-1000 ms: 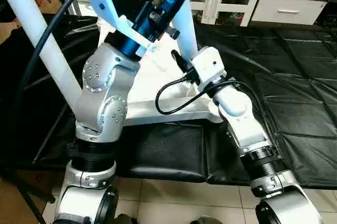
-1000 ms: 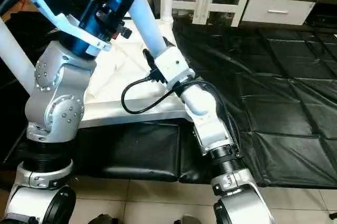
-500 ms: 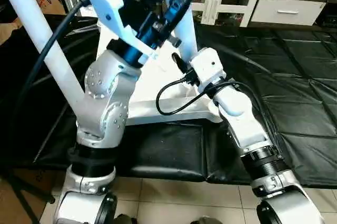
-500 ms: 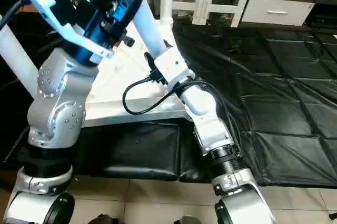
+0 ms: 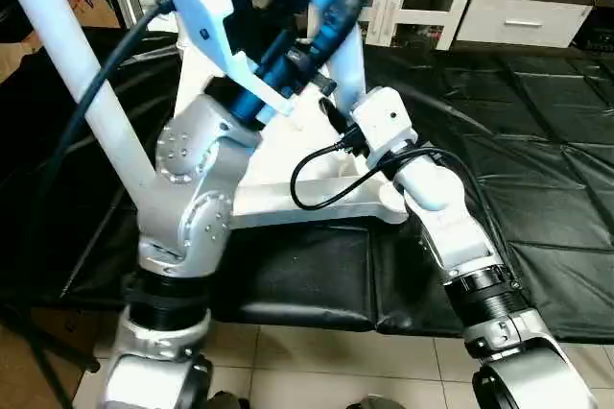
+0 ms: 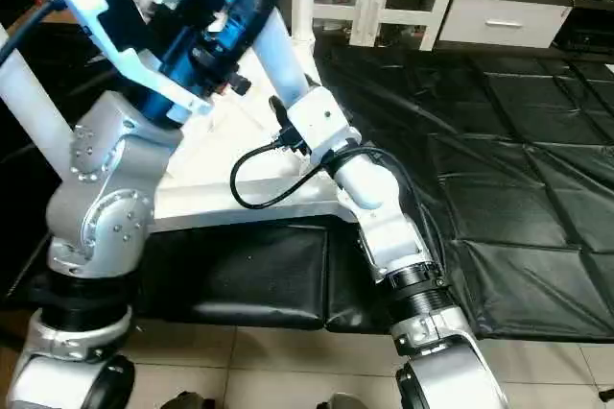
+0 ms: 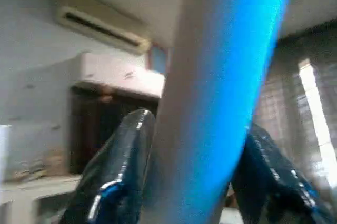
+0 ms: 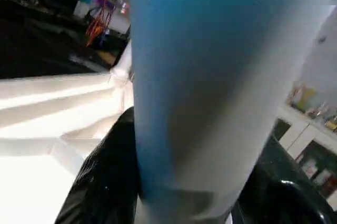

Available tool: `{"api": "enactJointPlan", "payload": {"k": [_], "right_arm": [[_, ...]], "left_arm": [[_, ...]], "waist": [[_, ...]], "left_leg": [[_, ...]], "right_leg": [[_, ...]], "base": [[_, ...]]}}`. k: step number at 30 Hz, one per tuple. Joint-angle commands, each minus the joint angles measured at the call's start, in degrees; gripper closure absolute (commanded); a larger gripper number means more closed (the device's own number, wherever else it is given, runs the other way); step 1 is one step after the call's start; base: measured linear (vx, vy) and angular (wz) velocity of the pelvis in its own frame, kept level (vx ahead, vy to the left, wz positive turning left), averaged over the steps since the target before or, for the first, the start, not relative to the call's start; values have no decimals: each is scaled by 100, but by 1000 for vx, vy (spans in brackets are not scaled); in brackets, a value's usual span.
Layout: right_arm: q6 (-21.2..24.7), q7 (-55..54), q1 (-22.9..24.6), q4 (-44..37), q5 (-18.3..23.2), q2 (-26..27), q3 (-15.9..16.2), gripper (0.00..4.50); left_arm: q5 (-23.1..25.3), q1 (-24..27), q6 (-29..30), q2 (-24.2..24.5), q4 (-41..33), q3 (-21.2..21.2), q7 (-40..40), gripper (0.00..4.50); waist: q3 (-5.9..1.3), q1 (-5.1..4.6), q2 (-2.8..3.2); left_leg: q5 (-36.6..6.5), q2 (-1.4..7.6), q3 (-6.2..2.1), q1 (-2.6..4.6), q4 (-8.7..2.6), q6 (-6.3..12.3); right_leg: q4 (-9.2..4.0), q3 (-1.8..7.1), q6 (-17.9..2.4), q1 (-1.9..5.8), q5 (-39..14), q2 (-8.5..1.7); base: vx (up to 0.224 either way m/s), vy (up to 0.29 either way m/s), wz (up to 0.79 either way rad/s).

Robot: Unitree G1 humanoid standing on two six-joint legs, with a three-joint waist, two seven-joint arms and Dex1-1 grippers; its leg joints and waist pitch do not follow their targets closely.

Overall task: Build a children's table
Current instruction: Insert table leg to table base

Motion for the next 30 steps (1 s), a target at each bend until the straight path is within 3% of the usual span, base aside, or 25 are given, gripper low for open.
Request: {"api": "enactJointPlan", "payload": {"k": [1, 6, 7, 9, 10, 11, 13, 14, 15, 16, 17, 18, 20, 22, 23, 25, 30], "right_arm": [[154, 40, -64, 94, 16, -26, -23, 262], [271, -5, -152, 274, 220, -10, -240, 263], [440, -84, -439, 756, 731, -17, -780, 263], [467, -98, -498, 854, 829, -22, -885, 263], [480, -122, -594, 1014, 961, -40, -1032, 263], [553, -149, -950, 1577, 1454, -247, -1588, 263], [575, -141, -1202, 1985, 1761, -478, -1968, 263], [628, -17, -1324, 2187, 1935, -709, -2174, 263], [661, 76, -1377, 2278, 2012, -851, -2269, 263], [767, 551, -1365, 2270, 2142, -1196, -2352, 264], [787, 634, -1350, 2248, 2161, -1240, -2356, 264], [849, 917, -1310, 2194, 2222, -1382, -2384, 264], [851, 927, -1309, 2192, 2224, -1386, -2385, 264], [851, 927, -1309, 2192, 2224, -1386, -2385, 264], [851, 927, -1309, 2192, 2224, -1386, -2385, 264], [851, 927, -1309, 2192, 2224, -1386, -2385, 264], [851, 927, -1309, 2192, 2224, -1386, -2385, 264]], "left_arm": [[-129, -106, 63, -9, -239, -112, -146, 181], [-310, -139, 208, -28, -298, -38, -165, 160], [-508, -143, 353, 18, -357, -21, -199, 135], [-544, -140, 382, 21, -369, -17, -199, 131], [-551, -128, 431, 64, -402, -42, -239, 129], [-460, -107, 451, 107, -398, -63, -213, 112], [-404, -111, 467, 117, -354, -48, -160, 93], [-398, -155, 451, 62, -191, 125, 46, 91], [-404, -188, 442, 21, -76, 253, 189, 91], [-248, -226, 480, 136, 439, 601, 554, 91], [-166, -210, 478, 190, 528, 611, 577, 91], [108, -151, 476, 378, 809, 631, 649, 91], [118, -149, 476, 385, 818, 631, 651, 91], [118, -149, 476, 385, 818, 631, 651, 91], [118, -149, 476, 385, 818, 631, 651, 91], [118, -149, 476, 385, 818, 631, 651, 91], [118, -149, 476, 385, 818, 631, 651, 91]], "waist": [[-564, -20, -24], [-560, -23, -19], [-562, -36, 38], [-559, -18, 25], [-565, -14, 63], [-564, -5, 126], [-570, -34, 79], [-575, -11, 85], [-573, -3, 87], [-586, 5, 17], [-582, 7, 29], [-578, -9, -10], [-589, -57, -29], [-625, -111, -7], [-641, -136, -1], [-624, -137, 3], [-618, -104, 24]], "left_leg": [[-554, -44, 6, 89, -326, 105], [-647, -40, 6, 106, -327, 59], [-710, -46, 4, 108, -330, 25], [-800, -40, 12, 136, -326, 14], [-752, -41, 0, 111, -327, -13], [-738, -46, -10, 110, -325, -30], [-924, -51, 1, 134, -320, -18], [-965, -57, 27, 155, -297, 7], [-926, -63, 25, 139, -293, 16], [-716, -90, 21, 74, -280, 68], [-736, -99, 24, 79, -279, 102], [-716, -109, 28, 70, -267, 127], [-603, -126, 4, 26, -271, 232], [-469, -107, -9, 24, -250, 245], [-392, -92, -10, 26, -244, 320], [-468, -85, -1, 33, -247, 408], [-597, -59, 7, 79, -258, 374]], "right_leg": [[-391, 163, -1280, 345, 393, -196], [-412, 166, -1239, 333, 157, -200], [-406, 159, -1254, 324, 135, -195], [-416, 154, -1295, 304, 90, -183], [-400, 144, -1302, 324, 173, -189], [-389, 142, -1303, 325, 218, -194], [-414, 124, -1350, 327, 105, -173], [-429, 135, -1383, 315, 77, -167], [-428, 135, -1388, 331, 103, -161], [-415, 135, -1346, 393, 252, -150], [-427, 129, -1327, 396, 228, -143], [-445, 133, -1300, 396, 184, -145], [-456, 127, -1213, 434, -17, -165], [-447, 116, -1315, 416, -76, -193], [-428, 117, -1439, 400, 144, -190], [-440, 107, -1543, 375, 97, -190], [-451, 104, -1576, 342, -70, -187]], "base": [[0, 0, 0], [0, 0, 0], [0, 0, 0], [0, 0, 0], [0, 0, 0], [0, 0, 0], [0, 0, 0], [0, 0, 0], [0, 0, 0], [0, 0, 0], [0, 0, 0], [0, 0, 0], [0, 0, 0], [0, 0, 0], [0, 0, 0], [0, 0, 0], [0, 0, 0]]}}
